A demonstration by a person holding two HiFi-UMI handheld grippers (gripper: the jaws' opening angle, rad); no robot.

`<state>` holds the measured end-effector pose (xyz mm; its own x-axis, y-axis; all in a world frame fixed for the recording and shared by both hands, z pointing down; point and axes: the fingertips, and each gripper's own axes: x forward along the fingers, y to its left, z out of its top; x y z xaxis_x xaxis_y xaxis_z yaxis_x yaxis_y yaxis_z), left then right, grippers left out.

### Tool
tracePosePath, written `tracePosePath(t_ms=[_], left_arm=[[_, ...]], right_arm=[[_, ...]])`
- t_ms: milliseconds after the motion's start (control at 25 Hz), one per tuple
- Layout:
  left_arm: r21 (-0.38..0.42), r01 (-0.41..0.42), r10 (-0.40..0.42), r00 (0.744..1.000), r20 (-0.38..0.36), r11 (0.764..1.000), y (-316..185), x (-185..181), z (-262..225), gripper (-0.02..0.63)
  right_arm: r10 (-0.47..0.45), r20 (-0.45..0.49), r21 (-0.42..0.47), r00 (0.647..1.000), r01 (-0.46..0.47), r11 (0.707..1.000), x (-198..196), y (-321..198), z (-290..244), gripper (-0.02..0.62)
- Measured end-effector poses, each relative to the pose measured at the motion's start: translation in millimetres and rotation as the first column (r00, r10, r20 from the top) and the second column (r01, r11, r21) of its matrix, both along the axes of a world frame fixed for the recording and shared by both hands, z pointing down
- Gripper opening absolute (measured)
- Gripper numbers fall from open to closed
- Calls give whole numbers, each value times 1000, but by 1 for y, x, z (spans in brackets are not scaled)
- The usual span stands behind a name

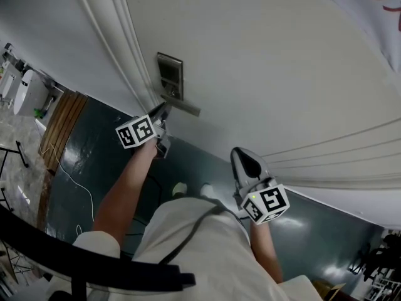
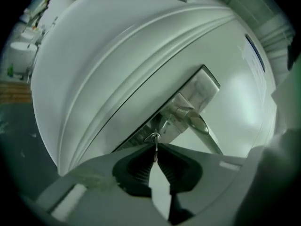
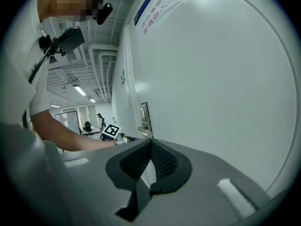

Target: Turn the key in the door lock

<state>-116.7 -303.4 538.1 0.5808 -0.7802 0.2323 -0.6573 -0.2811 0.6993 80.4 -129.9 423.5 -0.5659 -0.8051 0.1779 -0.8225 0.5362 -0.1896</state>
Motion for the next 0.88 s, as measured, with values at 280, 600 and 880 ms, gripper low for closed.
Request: tracePosePath(t_ms=[280, 600, 880], left_arm=[[-155, -27, -51, 875, -482, 988, 0, 2, 2, 29], [-152, -80, -29, 796, -604, 985, 0, 3, -1, 35], [-140, -94, -3, 822, -569, 986, 0, 3, -2, 35]], right_arm=[[1, -16, 8, 1000, -1, 1000, -5, 2, -1, 6], [24, -16, 2, 1000, -24, 1000, -6, 5, 1, 6], [29, -11, 14, 1000, -29, 999, -13, 4, -3, 6]])
